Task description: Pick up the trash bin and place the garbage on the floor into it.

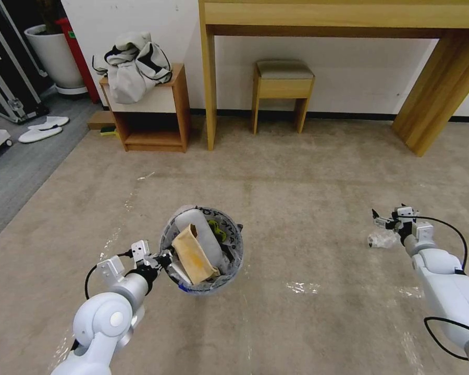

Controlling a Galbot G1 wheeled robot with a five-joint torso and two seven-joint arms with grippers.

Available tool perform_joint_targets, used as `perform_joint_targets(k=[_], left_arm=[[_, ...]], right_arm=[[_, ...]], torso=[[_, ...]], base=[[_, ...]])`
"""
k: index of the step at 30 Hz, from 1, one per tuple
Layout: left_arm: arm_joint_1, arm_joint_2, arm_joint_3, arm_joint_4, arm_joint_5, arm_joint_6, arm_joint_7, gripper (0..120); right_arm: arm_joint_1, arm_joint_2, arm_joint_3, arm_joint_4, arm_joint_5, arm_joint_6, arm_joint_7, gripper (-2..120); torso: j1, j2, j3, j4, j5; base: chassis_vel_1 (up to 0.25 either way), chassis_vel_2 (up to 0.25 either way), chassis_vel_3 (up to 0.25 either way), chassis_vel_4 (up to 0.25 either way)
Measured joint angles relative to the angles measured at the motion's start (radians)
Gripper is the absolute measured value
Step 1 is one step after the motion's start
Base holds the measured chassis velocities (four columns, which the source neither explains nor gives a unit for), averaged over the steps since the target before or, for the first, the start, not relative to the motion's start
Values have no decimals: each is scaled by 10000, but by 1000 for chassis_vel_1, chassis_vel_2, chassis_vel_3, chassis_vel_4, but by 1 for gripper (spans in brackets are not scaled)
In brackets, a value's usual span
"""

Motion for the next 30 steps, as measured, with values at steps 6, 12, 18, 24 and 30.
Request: perform_joint_targets(k=[6, 12, 18, 24, 30], left_arm=[[-1, -11, 9, 5, 11, -11, 9, 0], [15, -35, 23, 24, 46, -19, 19, 0], [4, -32, 23, 44, 52, -23, 26, 0], [-23, 24, 7, 58, 46, -24, 27, 0], [-57, 51, 4, 85, 27, -23, 35, 0]], right_arm=[[-20, 3, 14, -11, 75, -5, -12, 100], [-37, 44, 7, -40, 82, 59, 45, 100], [-23, 52, -52, -98, 145, 119, 92, 100], [-5, 41, -90, -119, 130, 107, 79, 100], [20, -55, -160, -164, 147, -70, 68, 100]], torso=[[0, 0, 1, 0, -1], [0, 0, 1, 2, -2], [2, -3, 5, 0, -5], [1, -2, 0, 3, 1], [0, -2, -2, -3, -1]], base=[[-220, 215, 227, -220], [-262, 281, 256, -283], [-255, 256, 240, -259], [-63, 70, 37, -46], [31, -47, -55, 31]])
